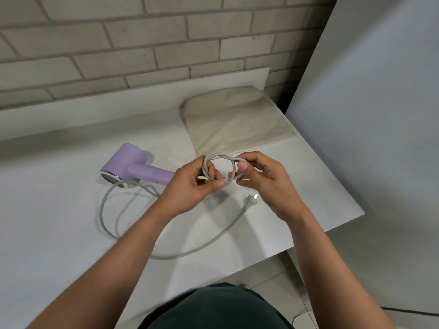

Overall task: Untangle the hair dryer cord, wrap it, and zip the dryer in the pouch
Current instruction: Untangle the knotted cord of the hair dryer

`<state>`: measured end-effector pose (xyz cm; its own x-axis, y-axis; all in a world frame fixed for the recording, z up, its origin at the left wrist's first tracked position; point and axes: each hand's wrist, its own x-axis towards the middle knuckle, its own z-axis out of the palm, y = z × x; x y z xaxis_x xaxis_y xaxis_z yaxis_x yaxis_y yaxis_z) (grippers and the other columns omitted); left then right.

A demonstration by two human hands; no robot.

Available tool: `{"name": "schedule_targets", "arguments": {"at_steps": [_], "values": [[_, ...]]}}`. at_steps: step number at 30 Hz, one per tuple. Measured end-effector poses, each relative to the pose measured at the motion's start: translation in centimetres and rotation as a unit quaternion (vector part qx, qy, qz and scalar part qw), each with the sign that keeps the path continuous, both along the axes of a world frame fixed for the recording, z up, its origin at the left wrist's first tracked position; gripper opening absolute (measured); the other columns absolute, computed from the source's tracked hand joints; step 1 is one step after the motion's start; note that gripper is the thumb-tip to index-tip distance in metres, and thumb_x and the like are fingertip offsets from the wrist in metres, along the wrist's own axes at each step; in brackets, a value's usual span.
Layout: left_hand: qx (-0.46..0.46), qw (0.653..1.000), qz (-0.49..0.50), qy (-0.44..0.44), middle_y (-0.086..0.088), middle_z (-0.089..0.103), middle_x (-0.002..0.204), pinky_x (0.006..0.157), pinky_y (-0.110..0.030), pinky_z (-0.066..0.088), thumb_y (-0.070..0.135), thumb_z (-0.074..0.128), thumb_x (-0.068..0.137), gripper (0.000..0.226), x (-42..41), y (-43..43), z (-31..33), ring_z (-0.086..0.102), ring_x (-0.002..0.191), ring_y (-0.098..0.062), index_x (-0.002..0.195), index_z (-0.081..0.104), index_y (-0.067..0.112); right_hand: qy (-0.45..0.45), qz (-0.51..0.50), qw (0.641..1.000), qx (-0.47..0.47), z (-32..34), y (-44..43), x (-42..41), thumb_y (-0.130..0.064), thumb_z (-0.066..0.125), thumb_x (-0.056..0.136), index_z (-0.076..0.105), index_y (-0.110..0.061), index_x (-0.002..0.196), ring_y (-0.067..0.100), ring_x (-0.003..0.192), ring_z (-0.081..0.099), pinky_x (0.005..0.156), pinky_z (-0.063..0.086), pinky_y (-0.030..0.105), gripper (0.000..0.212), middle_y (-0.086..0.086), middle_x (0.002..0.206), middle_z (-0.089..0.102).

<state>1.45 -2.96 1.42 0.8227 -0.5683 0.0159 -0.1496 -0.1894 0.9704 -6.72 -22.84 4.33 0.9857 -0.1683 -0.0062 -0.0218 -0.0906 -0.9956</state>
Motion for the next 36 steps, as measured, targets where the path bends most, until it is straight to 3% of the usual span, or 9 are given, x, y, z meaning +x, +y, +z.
{"name": "schedule_targets", "arguments": {"at_steps": [6, 11, 14, 19, 22, 26, 29, 32, 36], "values": [[0.043, 0.998, -0.046, 0.012, 0.009, 0.067, 0.088, 0.079, -0.043, 0.055, 0.036, 0.092, 0.065, 0.048, -0.1, 0.3, -0.4, 0.062, 0.078, -0.017, 0.087, 0.05, 0.031, -0.037, 0.005, 0.999, -0.031, 0.4, -0.6, 0.2, -0.012, 0.064, 0.101, 0.077, -0.019, 0.113, 0.02, 0.081, 0.068, 0.085, 0.059, 0.035, 0.018, 0.003, 0.104, 0.069], [0.055, 0.998, -0.007, -0.042, 0.009, 0.068, 0.087, 0.077, -0.03, 0.057, 0.015, 0.09, 0.076, 0.045, -0.4, 0.1, -0.3, 0.064, 0.077, -0.011, 0.084, 0.05, 0.036, -0.118, 0.02, 0.961, -0.248, 1.6, -1.6, 0.3, -0.015, 0.068, 0.1, 0.077, -0.029, 0.115, 0.016, 0.075, 0.055, 0.07, 0.046, 0.023, 0.023, 0.002, 0.085, 0.053], [0.028, 0.997, 0.035, -0.066, 0.011, 0.063, 0.077, 0.079, -0.031, 0.059, 0.006, 0.088, 0.077, 0.04, -0.6, -0.2, 0.1, 0.063, 0.076, -0.016, 0.079, 0.052, 0.025, -0.128, 0.048, 0.963, -0.231, 2.4, -1.8, 0.0, -0.017, 0.071, 0.097, 0.078, -0.025, 0.114, 0.011, 0.079, 0.055, 0.074, 0.044, 0.019, 0.021, 0.002, 0.091, 0.055], [0.019, 0.974, 0.083, -0.211, 0.016, 0.062, 0.082, 0.071, -0.022, 0.053, -0.002, 0.08, 0.084, 0.011, -0.9, -0.6, -0.2, 0.064, 0.075, -0.011, 0.082, 0.071, 0.004, -0.012, 0.048, 0.998, -0.03, 2.8, -2.0, -0.6, -0.031, 0.064, 0.1, 0.083, -0.025, 0.101, 0.018, 0.09, 0.067, 0.088, 0.058, 0.035, 0.02, 0.002, 0.095, 0.069], [0.036, 0.959, 0.07, -0.273, 0.006, 0.063, 0.095, 0.072, -0.019, 0.047, -0.007, 0.077, 0.083, 0.016, -1.3, -0.6, -1.1, 0.062, 0.079, -0.01, 0.083, 0.078, 0.008, 0.055, -0.018, 0.994, -0.094, 2.4, -1.3, 0.1, -0.03, 0.068, 0.099, 0.081, -0.026, 0.099, 0.008, 0.082, 0.068, 0.08, 0.058, 0.033, 0.013, -0.006, 0.1, 0.071], [0.067, 0.933, 0.049, -0.349, 0.011, 0.053, 0.102, 0.076, -0.007, 0.036, -0.018, 0.073, 0.075, 0.037, -1.7, -0.7, -2.2, 0.059, 0.084, -0.014, 0.092, 0.083, 0.013, 0.142, 0.031, 0.952, -0.269, 2.5, -0.7, 0.9, -0.04, 0.073, 0.093, 0.076, -0.032, 0.113, 0.004, 0.091, 0.065, 0.083, 0.052, 0.025, 0.022, -0.016, 0.104, 0.068], [0.077, 0.931, 0.042, -0.355, 0.01, 0.05, 0.105, 0.078, -0.007, 0.038, -0.022, 0.074, 0.072, 0.045, -1.7, -0.6, -2.8, 0.059, 0.088, -0.019, 0.097, 0.083, 0.013, 0.191, 0.059, 0.926, -0.321, 2.7, -0.4, 1.0, -0.034, 0.074, 0.09, 0.081, -0.032, 0.093, 0.012, 0.085, 0.065, 0.074, 0.054, 0.032, 0.008, -0.012, 0.085, 0.072], [0.09, 0.93, 0.002, -0.356, 0.007, 0.054, 0.117, 0.087, -0.006, 0.038, -0.014, 0.076, 0.078, 0.04, -1.7, 0.1, -3.2, 0.06, 0.1, -0.02, 0.101, 0.083, 0.017, 0.167, 0.059, 0.903, -0.391, 2.6, 0.1, 1.1, -0.028, 0.07, 0.093, 0.08, -0.031, 0.087, 0.016, 0.089, 0.065, 0.08, 0.057, 0.039, 0.012, -0.011, 0.09, 0.072], [0.098, 0.954, -0.1, -0.265, 0.008, 0.059, 0.133, 0.098, -0.032, 0.051, 0.015, 0.06, 0.086, 0.027, -2.5, 0.7, -2.0, 0.061, 0.118, -0.014, 0.101, 0.081, 0.021, 0.065, 0.01, 0.909, -0.411, 2.3, 0.6, 1.0, -0.029, 0.065, 0.098, 0.074, -0.028, 0.099, 0.015, 0.093, 0.063, 0.087, 0.052, 0.042, 0.009, -0.012, 0.1, 0.068]]}}
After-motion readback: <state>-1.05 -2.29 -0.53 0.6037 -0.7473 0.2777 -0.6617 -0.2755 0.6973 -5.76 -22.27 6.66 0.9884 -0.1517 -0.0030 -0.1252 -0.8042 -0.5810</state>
